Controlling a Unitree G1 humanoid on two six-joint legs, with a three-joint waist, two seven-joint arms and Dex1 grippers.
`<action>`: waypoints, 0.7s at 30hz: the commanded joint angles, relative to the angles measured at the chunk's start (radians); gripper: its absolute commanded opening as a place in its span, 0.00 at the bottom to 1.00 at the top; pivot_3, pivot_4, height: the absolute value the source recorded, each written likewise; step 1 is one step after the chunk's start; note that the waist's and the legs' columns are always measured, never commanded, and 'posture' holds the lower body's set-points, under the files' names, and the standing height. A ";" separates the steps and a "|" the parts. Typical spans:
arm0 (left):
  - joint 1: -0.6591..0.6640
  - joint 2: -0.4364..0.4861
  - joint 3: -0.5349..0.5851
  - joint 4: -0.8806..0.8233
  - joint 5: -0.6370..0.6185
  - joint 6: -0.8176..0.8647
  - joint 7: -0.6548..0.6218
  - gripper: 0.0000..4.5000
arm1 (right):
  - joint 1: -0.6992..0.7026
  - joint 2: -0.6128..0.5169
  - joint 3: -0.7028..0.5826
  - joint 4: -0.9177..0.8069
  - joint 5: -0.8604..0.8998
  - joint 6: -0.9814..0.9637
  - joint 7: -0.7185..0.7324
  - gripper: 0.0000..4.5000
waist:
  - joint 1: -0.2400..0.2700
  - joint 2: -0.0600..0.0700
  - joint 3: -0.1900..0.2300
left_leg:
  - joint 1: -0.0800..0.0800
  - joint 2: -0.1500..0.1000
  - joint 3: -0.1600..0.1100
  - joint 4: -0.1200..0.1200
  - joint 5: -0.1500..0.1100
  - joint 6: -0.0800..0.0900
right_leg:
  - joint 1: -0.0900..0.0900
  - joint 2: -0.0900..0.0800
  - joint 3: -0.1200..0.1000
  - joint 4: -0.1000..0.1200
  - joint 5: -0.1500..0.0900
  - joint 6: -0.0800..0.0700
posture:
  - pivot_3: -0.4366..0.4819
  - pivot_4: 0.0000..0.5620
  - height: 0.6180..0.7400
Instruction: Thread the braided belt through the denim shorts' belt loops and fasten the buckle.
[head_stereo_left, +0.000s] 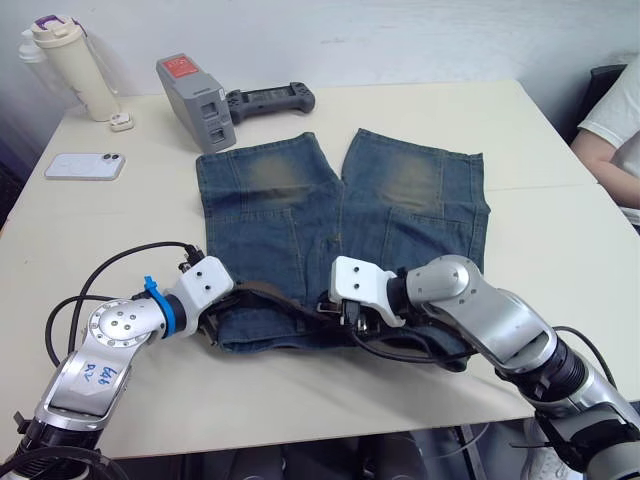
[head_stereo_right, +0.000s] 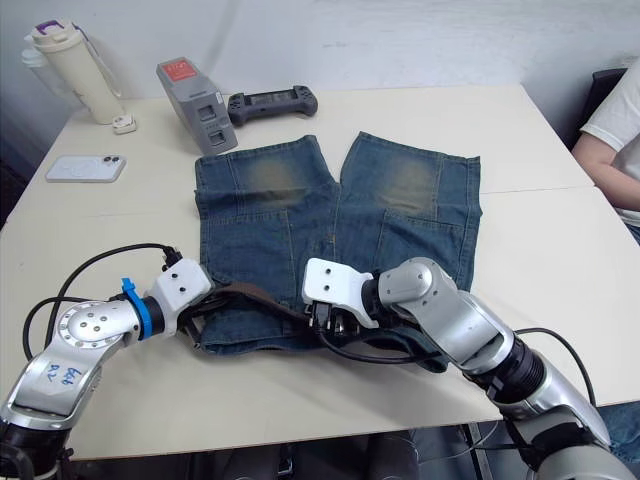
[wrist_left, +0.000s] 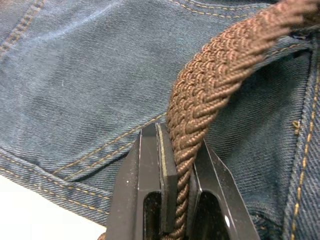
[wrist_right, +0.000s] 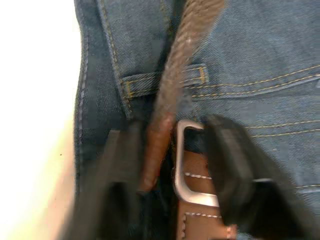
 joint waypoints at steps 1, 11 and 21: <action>0.007 0.005 0.014 -0.021 -0.003 -0.024 -0.010 0.00 | -0.021 0.026 -0.049 -0.061 0.047 0.029 -0.008 0.03 | 0.000 0.000 0.000 | 0.000 0.000 0.000 0.000 0.000 0.000 | 0.000 0.000 0.000 0.000 0.000 0.000 | 0.48 0.27 0.27; 0.033 0.002 0.073 -0.018 -0.110 0.092 -0.056 0.00 | -0.079 0.068 -0.171 -0.058 0.184 0.104 -0.018 0.01 | -0.001 0.000 0.000 | 0.000 0.000 -0.001 0.002 0.000 0.000 | 0.000 0.000 0.000 0.002 0.000 0.000 | 0.48 0.27 0.27; -0.104 -0.072 0.678 0.068 -0.769 0.697 0.039 0.85 | -0.151 0.046 -0.012 0.144 -0.077 -0.140 -0.102 0.00 | -0.006 -0.004 -0.003 | 0.000 0.000 -0.003 0.003 0.001 -0.001 | 0.001 0.000 0.001 0.004 0.000 0.000 | 0.48 0.27 0.27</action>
